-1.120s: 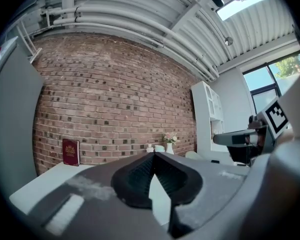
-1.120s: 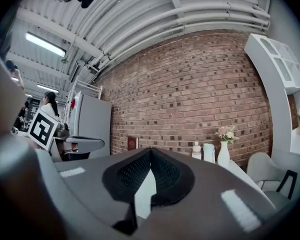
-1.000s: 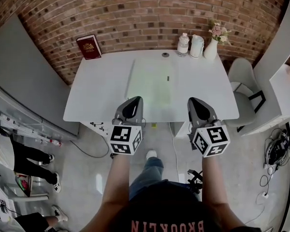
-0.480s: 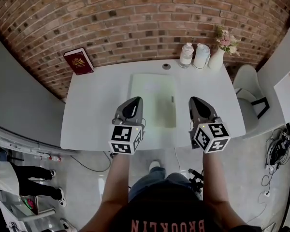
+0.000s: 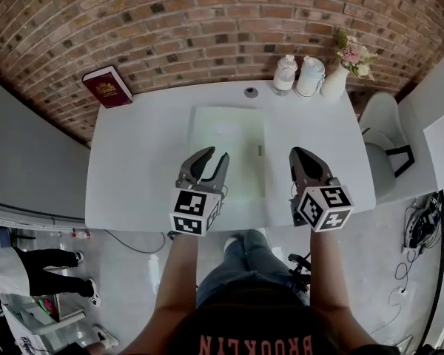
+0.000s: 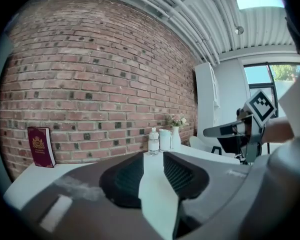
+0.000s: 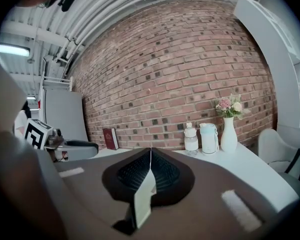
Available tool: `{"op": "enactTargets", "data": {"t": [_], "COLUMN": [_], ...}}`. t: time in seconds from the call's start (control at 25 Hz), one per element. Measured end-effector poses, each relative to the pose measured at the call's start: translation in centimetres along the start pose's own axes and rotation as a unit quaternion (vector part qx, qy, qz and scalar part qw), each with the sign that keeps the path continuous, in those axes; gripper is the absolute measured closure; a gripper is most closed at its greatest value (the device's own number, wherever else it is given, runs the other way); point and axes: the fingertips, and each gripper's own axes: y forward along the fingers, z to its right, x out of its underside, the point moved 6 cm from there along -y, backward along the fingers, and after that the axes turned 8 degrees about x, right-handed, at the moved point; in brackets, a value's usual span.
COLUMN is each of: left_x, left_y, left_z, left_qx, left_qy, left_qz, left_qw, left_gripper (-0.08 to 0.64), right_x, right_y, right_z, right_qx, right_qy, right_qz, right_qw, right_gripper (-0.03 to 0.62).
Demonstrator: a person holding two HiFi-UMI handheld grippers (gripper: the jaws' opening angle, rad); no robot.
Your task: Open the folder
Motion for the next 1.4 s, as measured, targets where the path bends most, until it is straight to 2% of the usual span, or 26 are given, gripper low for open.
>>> {"op": "enactTargets", "data": {"t": [0.2,0.32,0.48,0.64,0.72,0.92,1.12,1.24,1.32,1.4], "left_x": [1.8,3.4,5.2,7.7,9.1,12.1,13.9,14.7,15.0,15.1], "left_y": [1.2,1.9,2.8,3.3,3.4,4.0,5.1,5.8,6.1,6.1], "left_z": [1.7,2.8,4.6,6.3,7.2,9.4,10.7,10.9,10.9,11.0], "left_qx": [0.017,0.039,0.076,0.109,0.136,0.202,0.222,0.221,0.222,0.228], "left_qy": [0.005,0.021,0.057,0.078,0.105,0.183,0.267,0.315,0.336,0.342], "left_qz": [-0.040,-0.075,-0.126,-0.174,-0.202,-0.271,-0.311,-0.327,-0.332,-0.333], "left_qw": [0.9990,0.9962,0.9875,0.9756,0.9643,0.9231,0.8845,0.8631,0.8528,0.8487], "left_gripper": [0.442,0.442,0.437,0.403,0.390,0.374,0.368,0.368,0.368,0.402], "right_x": [1.1,2.1,3.7,5.3,6.0,7.0,8.3,9.1,9.7,10.1], "right_y": [1.0,2.0,4.0,6.0,6.8,8.4,10.6,11.9,12.5,13.2], "right_z": [1.1,1.7,2.5,3.2,3.5,4.2,5.3,5.5,5.5,5.4], "right_qx": [-0.014,-0.023,-0.035,-0.045,-0.048,-0.059,-0.067,-0.075,-0.081,-0.085], "right_qy": [0.008,0.015,0.031,0.053,0.058,0.068,0.094,0.091,0.084,0.083], "right_qz": [-0.021,-0.039,-0.063,-0.088,-0.099,-0.119,-0.162,-0.192,-0.211,-0.230], "right_qw": [1.000,0.999,0.997,0.994,0.992,0.989,0.980,0.974,0.970,0.966], "right_gripper": [0.589,0.589,0.588,0.584,0.584,0.584,0.565,0.556,0.551,0.539]}}
